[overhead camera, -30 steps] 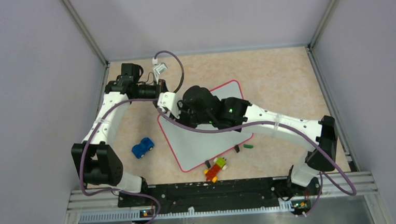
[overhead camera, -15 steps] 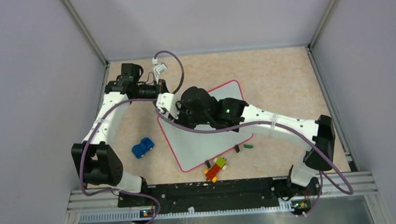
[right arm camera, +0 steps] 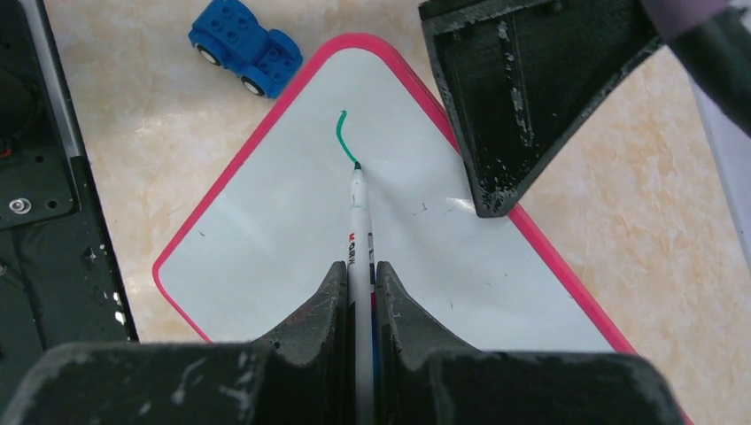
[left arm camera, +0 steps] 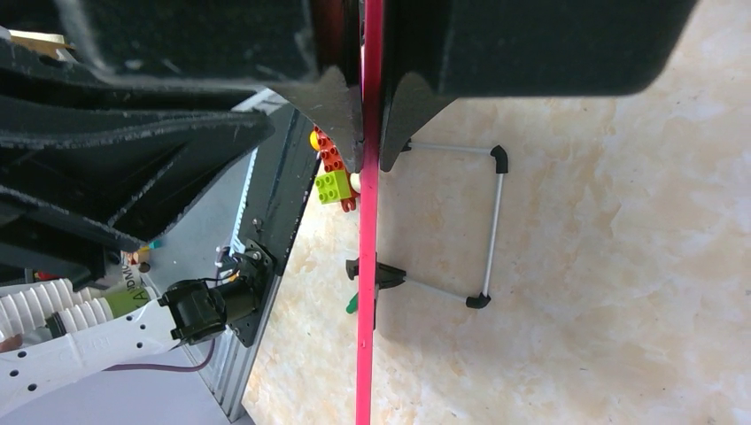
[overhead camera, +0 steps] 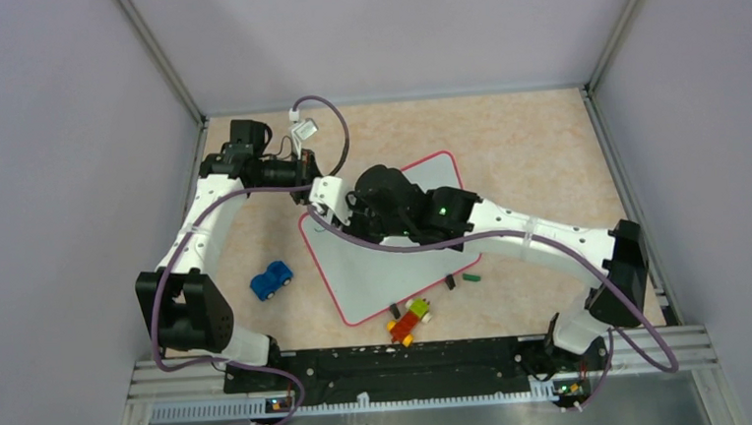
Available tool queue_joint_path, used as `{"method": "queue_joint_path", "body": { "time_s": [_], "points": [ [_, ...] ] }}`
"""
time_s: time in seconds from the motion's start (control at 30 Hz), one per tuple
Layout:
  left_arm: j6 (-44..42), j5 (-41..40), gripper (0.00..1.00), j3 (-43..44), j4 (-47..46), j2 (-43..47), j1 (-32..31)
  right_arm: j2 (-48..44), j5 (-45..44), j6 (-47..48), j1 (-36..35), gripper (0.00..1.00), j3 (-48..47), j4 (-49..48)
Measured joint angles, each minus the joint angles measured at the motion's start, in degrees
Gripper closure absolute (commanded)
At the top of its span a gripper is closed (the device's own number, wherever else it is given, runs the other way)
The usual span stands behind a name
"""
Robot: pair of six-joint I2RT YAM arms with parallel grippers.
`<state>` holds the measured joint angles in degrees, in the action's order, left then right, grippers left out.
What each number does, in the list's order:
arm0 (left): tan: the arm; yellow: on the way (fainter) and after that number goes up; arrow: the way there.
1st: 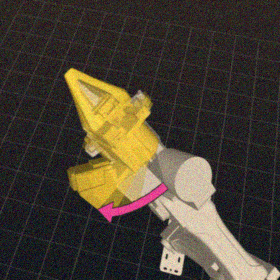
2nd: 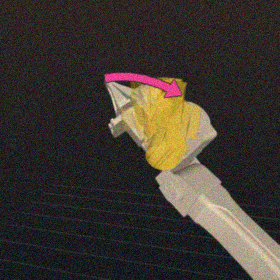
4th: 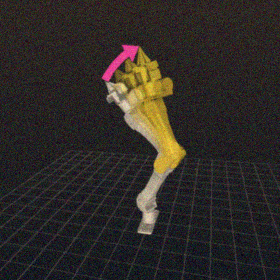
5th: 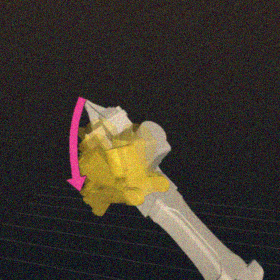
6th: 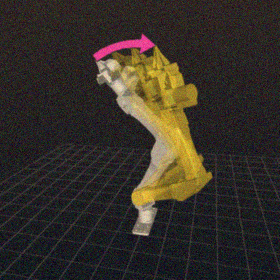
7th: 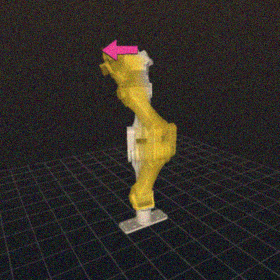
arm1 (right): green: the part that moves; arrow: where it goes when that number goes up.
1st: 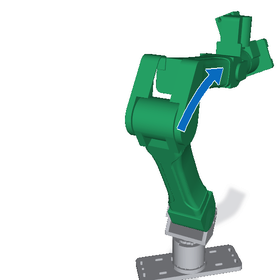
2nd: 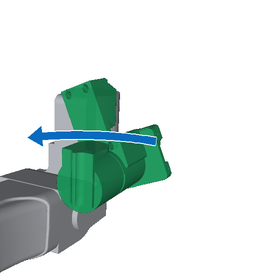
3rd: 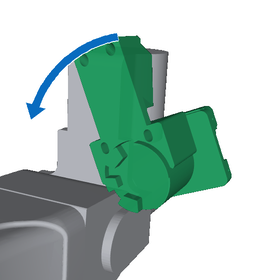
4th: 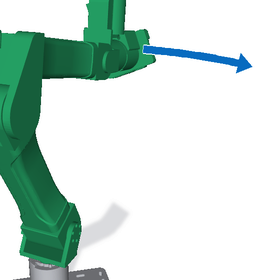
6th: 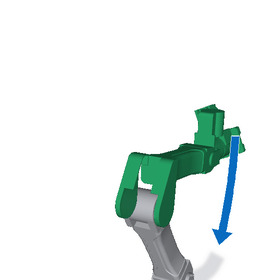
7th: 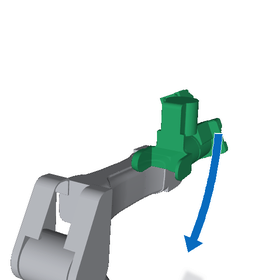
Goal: Write a sentence on the whiteboard
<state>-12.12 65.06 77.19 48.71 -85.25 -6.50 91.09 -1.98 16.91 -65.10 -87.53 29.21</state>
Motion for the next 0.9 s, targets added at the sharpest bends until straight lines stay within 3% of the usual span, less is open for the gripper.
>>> {"method": "queue_joint_path", "body": {
  "time_s": [0.5,0.9],
  "points": [
    [0.02,-0.15,1.00,0.00,-0.31,0.00,-0.04,-3.43,0.59,0.42,3.50,1.00,2.05,0.70],
    [0.02,-0.11,1.00,0.00,-0.31,0.02,-0.13,-2.56,3.80,2.58,-1.29,1.00,0.74,3.37]
  ]
}}
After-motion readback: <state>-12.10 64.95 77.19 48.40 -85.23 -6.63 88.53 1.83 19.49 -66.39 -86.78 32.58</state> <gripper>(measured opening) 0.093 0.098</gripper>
